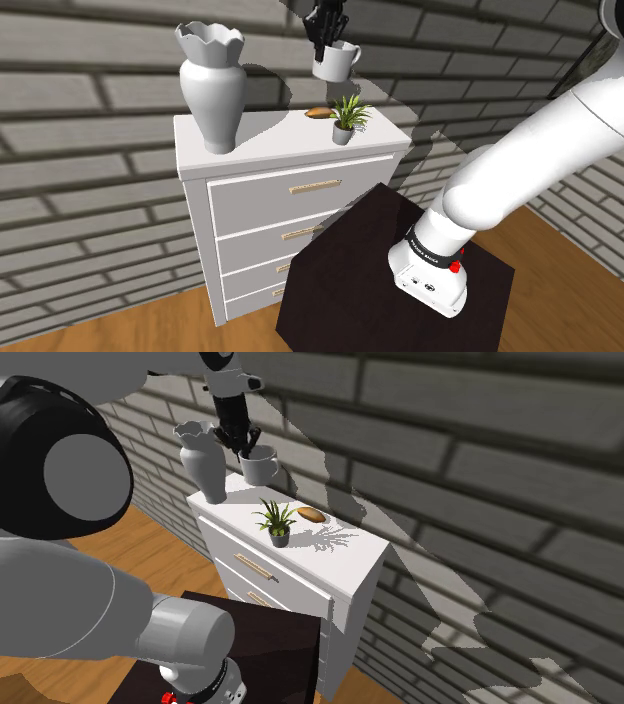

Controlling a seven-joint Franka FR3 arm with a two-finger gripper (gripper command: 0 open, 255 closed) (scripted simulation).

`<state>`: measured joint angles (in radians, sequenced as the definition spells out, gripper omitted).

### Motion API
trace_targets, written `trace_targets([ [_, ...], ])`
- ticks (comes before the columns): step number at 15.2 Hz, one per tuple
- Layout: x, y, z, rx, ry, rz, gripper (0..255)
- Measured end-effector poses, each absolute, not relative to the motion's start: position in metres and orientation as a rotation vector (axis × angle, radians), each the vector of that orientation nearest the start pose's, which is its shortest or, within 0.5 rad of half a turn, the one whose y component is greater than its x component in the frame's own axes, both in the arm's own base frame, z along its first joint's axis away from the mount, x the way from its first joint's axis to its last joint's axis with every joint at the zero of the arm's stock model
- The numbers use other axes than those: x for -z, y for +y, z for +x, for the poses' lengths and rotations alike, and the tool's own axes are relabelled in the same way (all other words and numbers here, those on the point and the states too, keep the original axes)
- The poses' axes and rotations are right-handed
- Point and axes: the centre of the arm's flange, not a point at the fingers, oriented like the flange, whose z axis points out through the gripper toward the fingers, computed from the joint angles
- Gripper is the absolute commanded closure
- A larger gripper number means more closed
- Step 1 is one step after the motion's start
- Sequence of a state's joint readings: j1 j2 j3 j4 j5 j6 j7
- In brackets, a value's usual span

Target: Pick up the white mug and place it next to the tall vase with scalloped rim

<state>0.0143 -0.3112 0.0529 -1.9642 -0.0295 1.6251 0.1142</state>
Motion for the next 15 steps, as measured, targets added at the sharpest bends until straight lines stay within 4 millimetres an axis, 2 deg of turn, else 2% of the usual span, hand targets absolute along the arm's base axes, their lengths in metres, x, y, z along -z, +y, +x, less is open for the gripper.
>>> trace_targets([
  [15, -0.521, 0.030, 0.456, -0.039, 0.076, -3.188, 255],
])
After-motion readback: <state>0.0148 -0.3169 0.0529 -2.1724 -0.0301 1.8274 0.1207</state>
